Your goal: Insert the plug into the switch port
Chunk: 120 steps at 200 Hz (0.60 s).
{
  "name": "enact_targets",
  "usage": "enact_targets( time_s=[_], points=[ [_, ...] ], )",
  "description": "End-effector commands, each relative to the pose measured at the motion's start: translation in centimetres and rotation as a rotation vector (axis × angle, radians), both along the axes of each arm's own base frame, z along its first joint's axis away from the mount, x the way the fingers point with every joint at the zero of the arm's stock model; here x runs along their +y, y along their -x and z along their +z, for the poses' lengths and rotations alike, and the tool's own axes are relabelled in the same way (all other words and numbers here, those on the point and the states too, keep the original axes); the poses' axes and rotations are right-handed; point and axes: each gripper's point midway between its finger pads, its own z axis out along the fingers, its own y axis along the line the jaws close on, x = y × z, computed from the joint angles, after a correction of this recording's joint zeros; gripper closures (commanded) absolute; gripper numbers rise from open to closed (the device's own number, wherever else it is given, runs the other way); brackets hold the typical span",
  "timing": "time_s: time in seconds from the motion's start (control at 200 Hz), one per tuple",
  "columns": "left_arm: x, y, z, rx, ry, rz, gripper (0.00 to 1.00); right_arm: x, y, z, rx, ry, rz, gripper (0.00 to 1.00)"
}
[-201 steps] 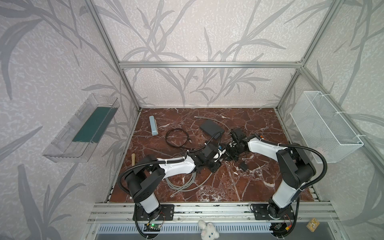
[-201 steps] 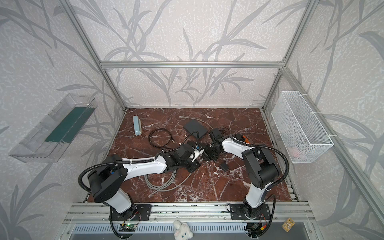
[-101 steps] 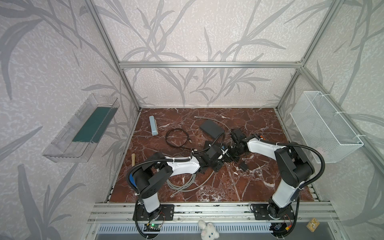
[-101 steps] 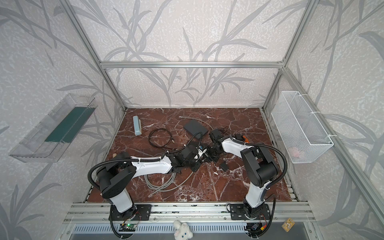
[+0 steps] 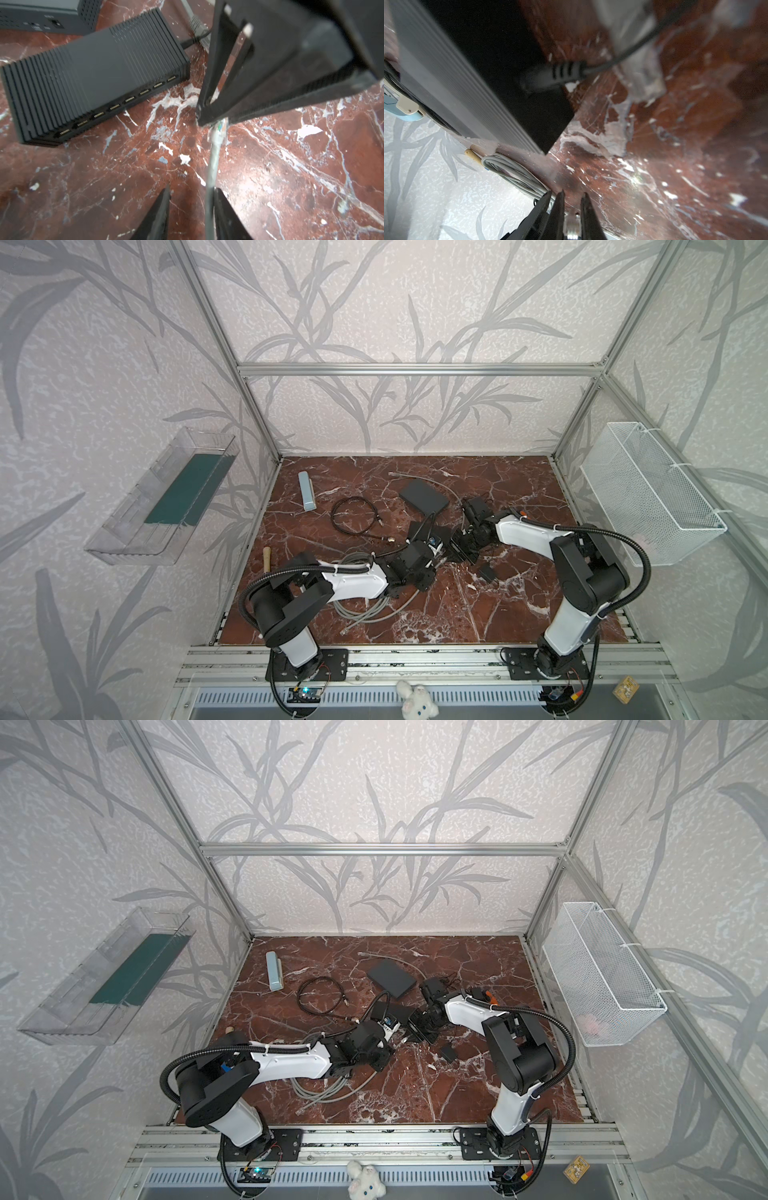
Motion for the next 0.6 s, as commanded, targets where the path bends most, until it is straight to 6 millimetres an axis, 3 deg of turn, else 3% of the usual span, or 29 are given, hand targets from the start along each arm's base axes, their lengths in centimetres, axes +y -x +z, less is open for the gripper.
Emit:
enact_targets(
  time_s=[0.0, 0.595],
  points=[
    [-0.2, -0.3, 0.2, -0.004, 0.023, 0.017, 0.64, -0.2, 0.3, 0.8, 0.017, -0.007, -0.018, 0.97],
    [-2.9, -1.7, 0.3, -0.038, 0.076, -0.001, 0.69, 0.5, 0.6, 0.9, 0.036, -0.013, -0.031, 0.97]
  ],
)
